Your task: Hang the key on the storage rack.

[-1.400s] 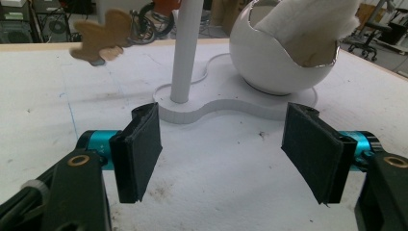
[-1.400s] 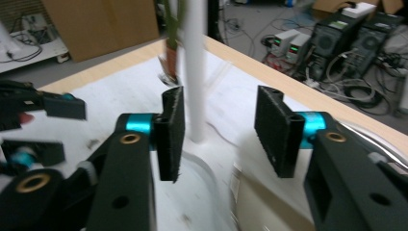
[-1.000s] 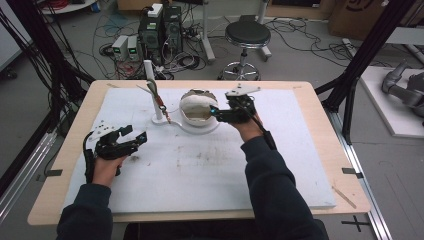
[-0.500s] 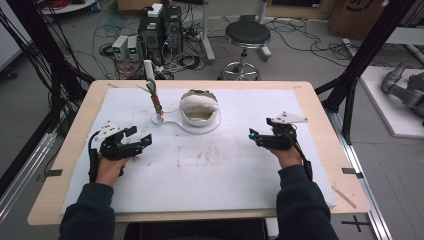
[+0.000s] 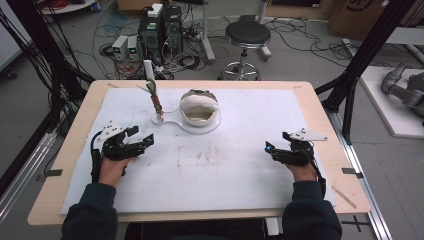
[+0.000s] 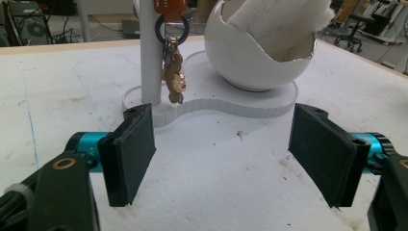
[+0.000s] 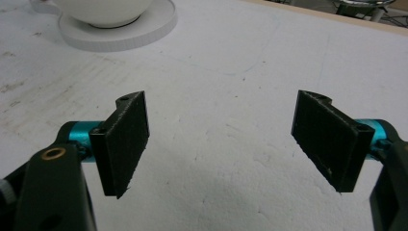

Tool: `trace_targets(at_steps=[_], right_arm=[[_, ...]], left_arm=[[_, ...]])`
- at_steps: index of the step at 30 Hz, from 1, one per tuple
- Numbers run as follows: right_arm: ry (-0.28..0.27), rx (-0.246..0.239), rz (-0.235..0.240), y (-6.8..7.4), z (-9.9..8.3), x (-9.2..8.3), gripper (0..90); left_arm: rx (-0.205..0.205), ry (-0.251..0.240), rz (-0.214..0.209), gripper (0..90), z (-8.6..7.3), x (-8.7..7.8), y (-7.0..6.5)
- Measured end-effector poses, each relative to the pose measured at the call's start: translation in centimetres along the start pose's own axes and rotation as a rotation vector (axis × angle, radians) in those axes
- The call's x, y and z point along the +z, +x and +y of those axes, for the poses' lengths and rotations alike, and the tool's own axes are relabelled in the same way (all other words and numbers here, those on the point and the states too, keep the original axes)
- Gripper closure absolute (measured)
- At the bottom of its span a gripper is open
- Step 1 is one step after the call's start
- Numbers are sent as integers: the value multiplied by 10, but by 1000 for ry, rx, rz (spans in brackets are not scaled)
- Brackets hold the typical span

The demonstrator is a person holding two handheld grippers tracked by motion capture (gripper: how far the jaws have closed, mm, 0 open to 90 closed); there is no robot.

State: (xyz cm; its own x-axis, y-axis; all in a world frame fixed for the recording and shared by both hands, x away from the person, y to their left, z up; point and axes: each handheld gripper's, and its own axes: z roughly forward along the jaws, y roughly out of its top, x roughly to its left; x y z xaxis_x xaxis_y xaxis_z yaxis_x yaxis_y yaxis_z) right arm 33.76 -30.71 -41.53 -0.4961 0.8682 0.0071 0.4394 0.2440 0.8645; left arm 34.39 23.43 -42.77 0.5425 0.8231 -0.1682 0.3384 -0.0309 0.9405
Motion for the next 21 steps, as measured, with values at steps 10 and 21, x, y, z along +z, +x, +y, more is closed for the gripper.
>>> trace_targets(at_steps=[10, 21], right_arm=[[5, 1, -1, 1, -1, -4, 211], [29, -22, -13, 5, -1, -4, 211]], left_arm=[[10, -10, -5, 242, 1, -4, -1], [18, -14, -19, 244, 1, -4, -5]])
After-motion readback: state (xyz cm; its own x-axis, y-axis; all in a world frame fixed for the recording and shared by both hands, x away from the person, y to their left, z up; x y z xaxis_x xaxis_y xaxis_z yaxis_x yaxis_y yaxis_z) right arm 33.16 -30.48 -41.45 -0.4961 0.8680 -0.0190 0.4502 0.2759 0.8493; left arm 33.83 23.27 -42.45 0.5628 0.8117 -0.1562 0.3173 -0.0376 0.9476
